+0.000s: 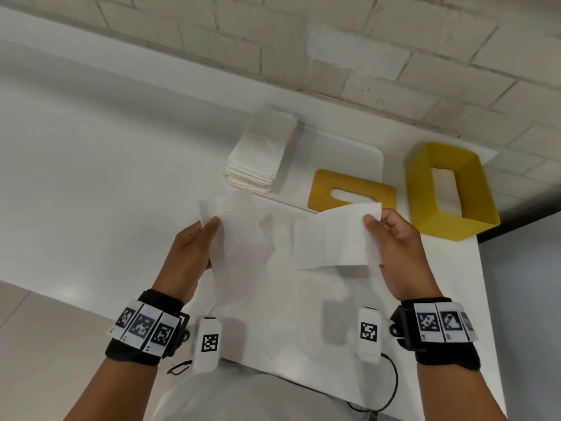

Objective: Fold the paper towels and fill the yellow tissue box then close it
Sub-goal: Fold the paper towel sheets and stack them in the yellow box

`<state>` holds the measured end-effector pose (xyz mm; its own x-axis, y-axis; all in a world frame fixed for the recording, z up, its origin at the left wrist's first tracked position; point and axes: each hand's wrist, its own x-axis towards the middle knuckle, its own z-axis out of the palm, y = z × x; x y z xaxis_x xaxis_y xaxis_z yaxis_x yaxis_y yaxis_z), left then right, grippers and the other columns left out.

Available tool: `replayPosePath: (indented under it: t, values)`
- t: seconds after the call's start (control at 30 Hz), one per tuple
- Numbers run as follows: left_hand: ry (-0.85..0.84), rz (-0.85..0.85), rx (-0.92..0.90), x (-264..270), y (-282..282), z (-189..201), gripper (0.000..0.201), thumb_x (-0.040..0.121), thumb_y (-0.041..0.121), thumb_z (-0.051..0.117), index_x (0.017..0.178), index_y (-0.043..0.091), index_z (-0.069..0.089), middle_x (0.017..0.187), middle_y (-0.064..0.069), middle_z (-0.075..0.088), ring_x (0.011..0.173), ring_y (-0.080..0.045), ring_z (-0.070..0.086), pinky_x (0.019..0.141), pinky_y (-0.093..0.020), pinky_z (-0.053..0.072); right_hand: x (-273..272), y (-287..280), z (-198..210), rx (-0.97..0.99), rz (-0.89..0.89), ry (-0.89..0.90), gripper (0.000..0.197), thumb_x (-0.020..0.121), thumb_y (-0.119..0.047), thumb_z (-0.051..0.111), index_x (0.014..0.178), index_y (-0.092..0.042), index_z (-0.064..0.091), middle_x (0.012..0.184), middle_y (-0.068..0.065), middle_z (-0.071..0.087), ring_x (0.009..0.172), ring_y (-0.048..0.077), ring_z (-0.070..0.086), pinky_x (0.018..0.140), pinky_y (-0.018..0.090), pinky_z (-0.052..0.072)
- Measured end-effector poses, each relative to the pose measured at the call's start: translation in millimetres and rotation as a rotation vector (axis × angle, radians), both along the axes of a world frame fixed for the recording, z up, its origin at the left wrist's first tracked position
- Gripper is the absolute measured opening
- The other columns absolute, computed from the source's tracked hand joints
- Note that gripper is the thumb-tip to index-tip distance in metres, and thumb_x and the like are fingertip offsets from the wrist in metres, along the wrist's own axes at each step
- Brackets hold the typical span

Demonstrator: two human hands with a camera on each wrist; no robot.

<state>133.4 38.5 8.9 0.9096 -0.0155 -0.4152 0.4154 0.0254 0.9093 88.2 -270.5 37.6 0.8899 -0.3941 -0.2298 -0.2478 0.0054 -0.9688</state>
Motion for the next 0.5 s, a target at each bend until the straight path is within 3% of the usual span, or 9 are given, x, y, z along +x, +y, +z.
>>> replayPosePath:
  t: [0.07, 0.13, 0.23, 0.33, 0.4, 0.43, 0.5]
  values:
    - [-0.016, -0.018, 0.010, 1.6, -2.8, 2.1, 0.031, 0.107, 0.032, 0.049, 0.105, 0.015, 0.074, 0.106, -0.011, 0.077, 0.095, -0.024, 0.071, 0.087, -0.044, 0.055, -1.3, -1.4, 14.6, -0.009, 0.000, -0.041, 0.013, 0.101, -0.019, 0.061, 0.109, -0.015, 0.070, 0.105, 0.005, 0.078, 0.096, 0.020, 0.072, 0.091, 0.041, 0.054]
    - [-0.037, -0.042, 0.014, 3.1, -3.9, 4.7, 0.032, 0.107, 0.032, 0.048, 0.104, 0.014, 0.075, 0.105, -0.011, 0.077, 0.096, -0.025, 0.071, 0.088, -0.044, 0.055, -4.7, 0.4, 32.1, -0.070, 0.100, -0.065, 0.012, 0.100, -0.018, 0.063, 0.107, -0.018, 0.073, 0.102, 0.003, 0.078, 0.089, 0.017, 0.071, 0.082, 0.035, 0.054]
    - [-0.087, -0.128, 0.025, 6.8, -6.2, 10.8, 0.035, 0.107, 0.032, 0.048, 0.104, 0.010, 0.074, 0.104, -0.012, 0.077, 0.093, -0.020, 0.072, 0.086, -0.040, 0.054, -13.5, 9.8, 63.6, -0.099, 0.379, -0.102, 0.011, 0.095, -0.014, 0.065, 0.097, -0.014, 0.076, 0.086, 0.001, 0.074, 0.071, 0.009, 0.064, 0.065, 0.022, 0.049]
    - [-0.148, -0.219, 0.052, 9.5, -15.7, 23.4, 0.044, 0.104, 0.042, 0.054, 0.102, 0.001, 0.069, 0.097, -0.018, 0.075, 0.085, -0.019, 0.070, 0.080, -0.038, 0.053, -17.1, 24.7, 87.1, -0.131, 0.640, -0.124, 0.013, 0.089, -0.018, 0.068, 0.092, -0.007, 0.075, 0.078, 0.005, 0.071, 0.072, 0.007, 0.063, 0.066, 0.015, 0.047]
    - [-0.180, -0.257, 0.027, 8.0, -25.9, 33.3, 0.058, 0.095, 0.052, 0.056, 0.102, -0.005, 0.064, 0.097, -0.024, 0.071, 0.087, -0.024, 0.066, 0.081, -0.041, 0.051, -12.3, 33.4, 89.8, -0.079, 0.657, -0.130, 0.013, 0.089, -0.016, 0.067, 0.088, -0.004, 0.071, 0.072, -0.005, 0.070, 0.067, 0.005, 0.064, 0.063, 0.015, 0.047]
    - [-0.195, -0.270, 0.017, 5.7, -31.6, 38.6, 0.060, 0.093, 0.053, 0.056, 0.100, -0.006, 0.061, 0.091, -0.021, 0.069, 0.084, -0.023, 0.064, 0.078, -0.040, 0.049, -8.7, 35.8, 86.5, -0.053, 0.626, -0.134, 0.013, 0.089, -0.017, 0.067, 0.087, -0.004, 0.069, 0.072, -0.006, 0.070, 0.065, 0.007, 0.064, 0.061, 0.017, 0.048]
    - [-0.230, -0.288, -0.002, 0.2, -42.0, 47.2, 0.054, 0.100, 0.047, 0.055, 0.092, -0.007, 0.057, 0.081, -0.012, 0.063, 0.076, -0.019, 0.060, 0.072, -0.035, 0.046, 0.2, 40.0, 79.3, -0.014, 0.530, -0.130, 0.018, 0.087, -0.022, 0.068, 0.088, -0.004, 0.068, 0.078, 0.002, 0.071, 0.068, 0.015, 0.064, 0.062, 0.024, 0.049]
